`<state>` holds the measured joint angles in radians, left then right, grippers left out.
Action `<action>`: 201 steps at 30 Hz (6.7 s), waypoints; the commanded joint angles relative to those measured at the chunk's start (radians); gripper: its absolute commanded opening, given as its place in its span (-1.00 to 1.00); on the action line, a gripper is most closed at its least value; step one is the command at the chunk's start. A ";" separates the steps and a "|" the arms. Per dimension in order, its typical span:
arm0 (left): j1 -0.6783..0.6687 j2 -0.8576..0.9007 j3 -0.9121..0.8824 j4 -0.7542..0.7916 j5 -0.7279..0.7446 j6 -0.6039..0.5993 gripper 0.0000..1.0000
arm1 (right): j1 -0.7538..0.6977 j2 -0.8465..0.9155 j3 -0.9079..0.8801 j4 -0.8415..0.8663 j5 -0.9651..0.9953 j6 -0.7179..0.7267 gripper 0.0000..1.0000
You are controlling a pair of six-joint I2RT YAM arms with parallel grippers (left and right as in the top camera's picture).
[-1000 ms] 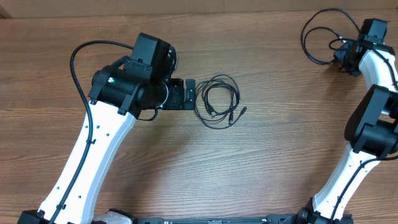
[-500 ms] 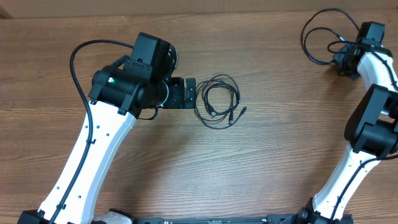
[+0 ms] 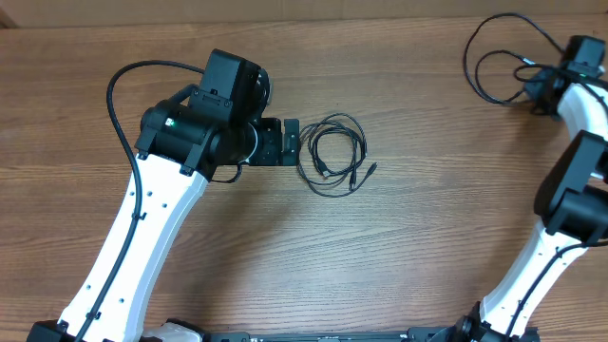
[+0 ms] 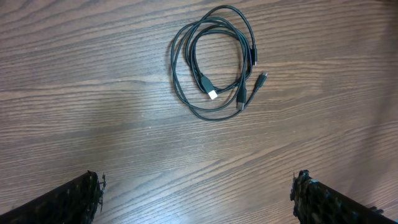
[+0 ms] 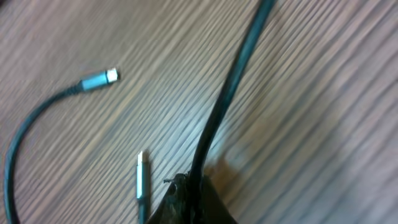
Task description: Untangle cables
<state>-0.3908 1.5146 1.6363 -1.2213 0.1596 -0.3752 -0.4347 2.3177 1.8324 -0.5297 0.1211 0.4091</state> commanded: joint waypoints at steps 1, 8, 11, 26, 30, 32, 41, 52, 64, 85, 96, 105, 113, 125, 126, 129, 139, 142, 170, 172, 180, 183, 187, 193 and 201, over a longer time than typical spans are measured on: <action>-0.001 0.002 0.003 0.011 -0.013 -0.014 1.00 | -0.036 0.000 0.111 -0.008 0.008 -0.067 -0.67; -0.002 0.002 0.003 0.025 -0.011 -0.015 0.99 | -0.039 0.000 0.134 -0.033 -0.126 -0.066 1.00; -0.002 0.002 0.003 0.022 -0.010 -0.015 1.00 | -0.008 0.000 0.131 -0.047 -0.242 -0.076 0.98; -0.002 0.002 0.003 0.018 -0.010 -0.015 0.99 | 0.246 0.064 0.103 0.030 -0.159 -0.290 0.83; -0.002 0.002 0.003 0.018 -0.010 -0.015 1.00 | 0.259 0.103 0.103 0.053 -0.160 -0.336 0.84; -0.002 0.002 0.003 0.018 -0.010 -0.014 0.99 | 0.259 0.129 0.103 0.057 -0.159 -0.336 0.84; -0.002 0.002 0.003 0.019 -0.011 -0.014 1.00 | 0.255 0.152 0.103 0.040 -0.160 -0.336 0.15; -0.002 0.002 0.003 0.019 -0.013 -0.014 1.00 | 0.260 0.150 0.106 -0.054 -0.230 -0.336 -0.93; -0.002 0.002 0.003 0.026 -0.013 -0.014 1.00 | 0.256 0.031 0.106 -0.283 -0.402 -0.425 -0.93; -0.002 0.002 0.003 0.026 -0.013 -0.014 0.99 | -0.056 -0.014 0.253 -0.500 -0.365 -0.117 0.75; -0.002 0.002 0.003 0.028 -0.013 -0.014 0.99 | -0.267 -0.014 0.245 -0.626 -0.347 -0.117 0.75; -0.002 0.002 0.003 0.039 -0.012 -0.014 1.00 | -0.248 -0.014 0.115 -0.636 -0.346 -0.117 0.82; -0.002 0.002 0.003 0.034 -0.013 -0.014 0.99 | -0.206 -0.014 0.032 -0.543 -0.375 -0.105 0.34; -0.002 0.002 0.003 0.033 -0.013 -0.014 1.00 | -0.088 -0.012 0.032 -0.470 -0.279 -0.090 0.06; -0.002 0.002 0.003 0.031 -0.013 -0.014 0.99 | -0.080 -0.011 0.032 -0.467 -0.265 -0.090 0.05; -0.002 0.002 0.003 0.026 -0.013 -0.014 0.98 | -0.060 -0.005 0.032 -0.446 -0.253 -0.090 -0.04; -0.002 0.002 0.003 0.027 -0.013 -0.014 0.99 | -0.035 0.000 0.032 -0.238 -0.280 -0.055 -0.07; -0.002 0.002 0.003 0.023 -0.013 -0.014 0.99 | -0.035 0.000 0.032 -0.169 -0.280 -0.045 -0.06; -0.002 0.002 0.003 0.013 -0.010 -0.014 0.99 | 0.057 0.000 0.013 -0.390 -0.426 -0.054 0.77; -0.002 0.002 0.003 0.012 -0.010 -0.014 0.99 | 0.075 0.000 -0.015 -0.361 -0.347 0.032 0.60; -0.002 0.002 0.003 0.005 -0.011 -0.014 0.99 | 0.089 0.000 -0.038 -0.296 -0.321 0.150 0.21; -0.002 0.002 0.003 0.006 -0.011 -0.014 0.99 | 0.089 0.000 -0.039 -0.253 -0.319 0.152 0.15; -0.002 0.002 0.003 0.006 -0.012 -0.014 0.99 | 0.090 0.000 -0.040 -0.186 -0.321 0.153 0.12; -0.002 0.002 0.003 0.006 -0.013 -0.014 0.99 | 0.107 0.000 -0.040 -0.129 -0.319 0.153 0.12; -0.002 0.002 0.003 0.006 -0.013 -0.014 0.99 | 0.124 0.003 -0.040 -0.063 -0.278 0.152 0.14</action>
<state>-0.3908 1.5146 1.6363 -1.2156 0.1558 -0.3752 -0.3206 2.3180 1.7966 -0.6067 -0.1890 0.5564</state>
